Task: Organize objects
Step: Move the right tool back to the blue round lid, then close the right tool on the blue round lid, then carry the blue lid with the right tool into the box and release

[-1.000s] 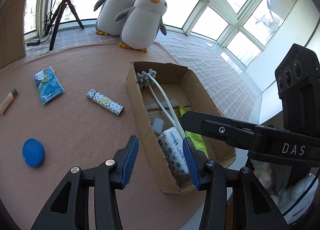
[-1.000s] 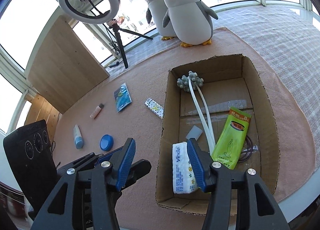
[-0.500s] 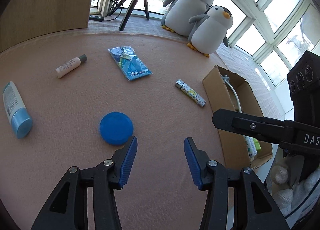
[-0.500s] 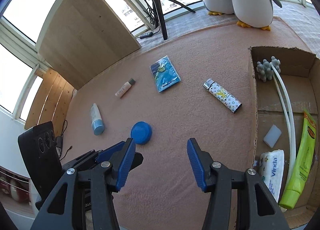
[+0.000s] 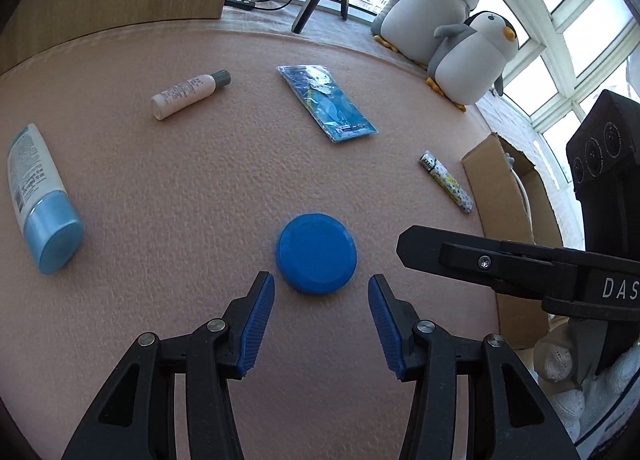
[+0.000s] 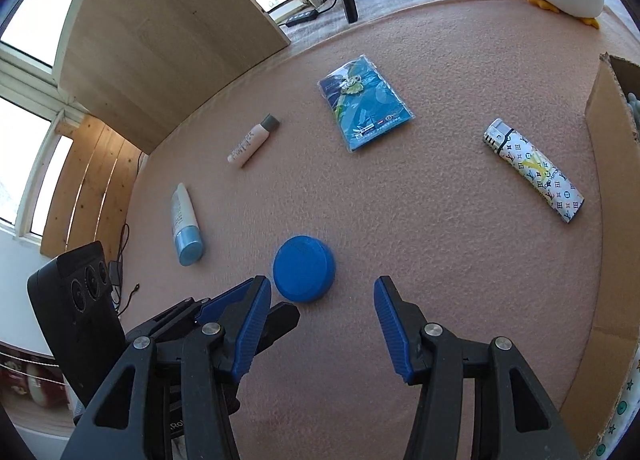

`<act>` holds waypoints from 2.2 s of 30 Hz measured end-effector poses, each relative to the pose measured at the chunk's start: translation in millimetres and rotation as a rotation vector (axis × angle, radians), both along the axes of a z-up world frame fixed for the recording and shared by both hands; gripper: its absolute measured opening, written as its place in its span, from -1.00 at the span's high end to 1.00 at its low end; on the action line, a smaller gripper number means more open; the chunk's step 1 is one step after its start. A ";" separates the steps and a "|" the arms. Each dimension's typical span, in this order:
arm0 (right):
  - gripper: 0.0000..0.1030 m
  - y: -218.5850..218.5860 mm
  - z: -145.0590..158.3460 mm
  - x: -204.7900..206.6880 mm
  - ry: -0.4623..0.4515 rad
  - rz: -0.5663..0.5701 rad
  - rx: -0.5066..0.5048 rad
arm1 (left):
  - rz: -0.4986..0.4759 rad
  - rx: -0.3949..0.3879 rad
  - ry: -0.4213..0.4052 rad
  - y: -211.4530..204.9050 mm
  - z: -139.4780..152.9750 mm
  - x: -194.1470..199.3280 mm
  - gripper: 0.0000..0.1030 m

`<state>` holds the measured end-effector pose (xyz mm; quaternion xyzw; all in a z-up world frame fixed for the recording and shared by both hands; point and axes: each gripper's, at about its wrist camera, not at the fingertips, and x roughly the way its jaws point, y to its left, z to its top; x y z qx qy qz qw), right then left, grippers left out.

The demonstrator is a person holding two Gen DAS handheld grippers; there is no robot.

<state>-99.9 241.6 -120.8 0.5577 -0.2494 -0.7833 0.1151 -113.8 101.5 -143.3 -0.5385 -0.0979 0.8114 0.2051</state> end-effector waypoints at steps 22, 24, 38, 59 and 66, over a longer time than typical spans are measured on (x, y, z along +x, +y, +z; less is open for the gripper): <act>0.53 -24.3 -25.4 -21.8 -0.030 0.064 0.043 | -0.023 -0.025 0.017 11.1 -10.1 -12.8 0.13; 0.54 -25.5 -24.2 -21.5 -0.025 0.069 0.059 | -0.026 -0.027 0.022 12.4 -9.5 -11.9 0.13; 0.53 -14.6 23.8 14.0 0.102 0.078 0.164 | -0.054 -0.008 0.112 34.6 27.6 13.1 0.13; 0.53 88.9 85.7 107.4 0.222 -0.128 0.347 | -0.286 0.072 0.207 169.7 87.1 58.1 0.14; 0.53 124.9 88.7 130.4 0.216 -0.204 0.375 | -0.371 0.078 0.217 218.4 90.2 70.4 0.15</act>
